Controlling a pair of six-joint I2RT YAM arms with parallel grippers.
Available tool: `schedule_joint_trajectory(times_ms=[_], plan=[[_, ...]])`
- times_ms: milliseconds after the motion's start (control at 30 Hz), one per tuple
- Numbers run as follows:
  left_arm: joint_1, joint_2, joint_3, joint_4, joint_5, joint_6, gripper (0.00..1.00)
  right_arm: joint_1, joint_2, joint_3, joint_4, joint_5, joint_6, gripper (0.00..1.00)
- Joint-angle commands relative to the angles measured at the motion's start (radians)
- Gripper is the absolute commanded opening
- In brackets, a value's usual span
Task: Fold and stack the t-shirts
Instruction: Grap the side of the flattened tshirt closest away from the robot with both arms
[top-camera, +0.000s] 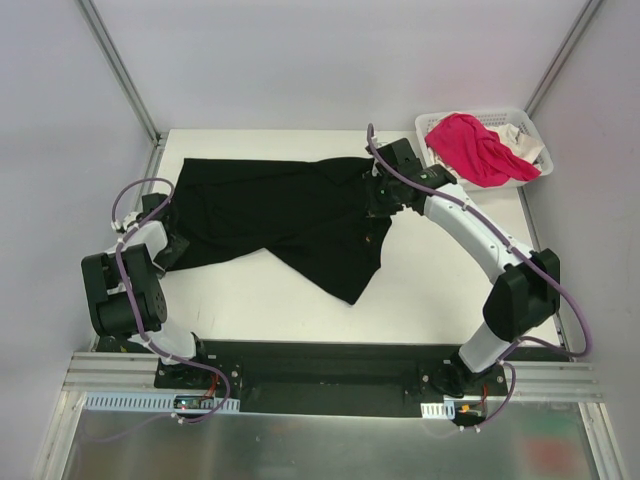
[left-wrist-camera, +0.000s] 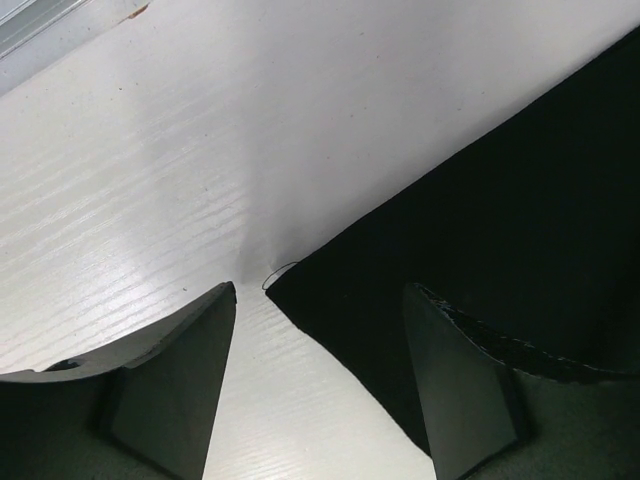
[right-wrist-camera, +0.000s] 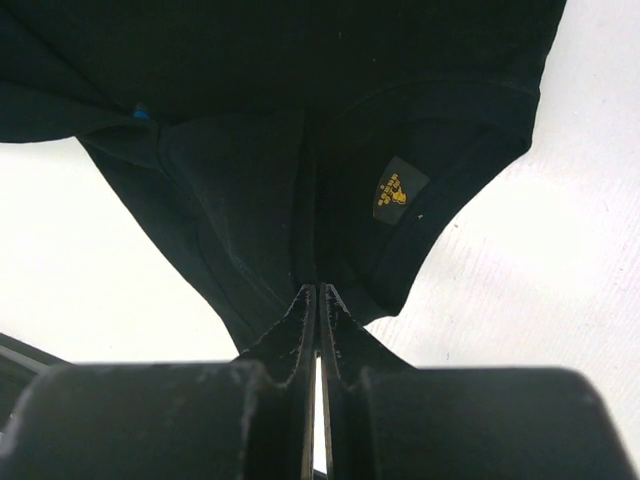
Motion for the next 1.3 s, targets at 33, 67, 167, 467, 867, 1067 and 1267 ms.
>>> schedule_joint_trajectory(times_ms=[33,67,167,467,867,1067,1267], plan=[[-0.024,0.007,0.025,-0.029,-0.041,0.02,0.66,0.01,-0.002,0.054,0.001,-0.002,-0.001,0.01],[-0.027,0.007,0.024,-0.031,-0.044,0.017,0.66,0.01,-0.003,0.054,0.001,0.0,0.0,0.01],[-0.027,0.015,0.024,-0.031,-0.047,0.017,0.64,0.01,-0.01,0.052,0.001,-0.005,0.002,0.01],[-0.035,0.021,0.033,-0.032,-0.049,0.003,0.48,0.015,-0.019,0.055,0.001,-0.008,0.0,0.01],[-0.041,0.024,0.033,-0.031,-0.066,-0.001,0.12,0.013,-0.033,0.054,0.003,0.008,0.003,0.01],[-0.047,0.0,0.047,-0.031,-0.066,-0.006,0.08,0.011,-0.023,0.055,0.001,0.009,0.002,0.01],[-0.082,-0.062,0.045,-0.006,-0.075,-0.001,0.0,0.013,0.0,0.049,0.0,0.009,-0.001,0.01]])
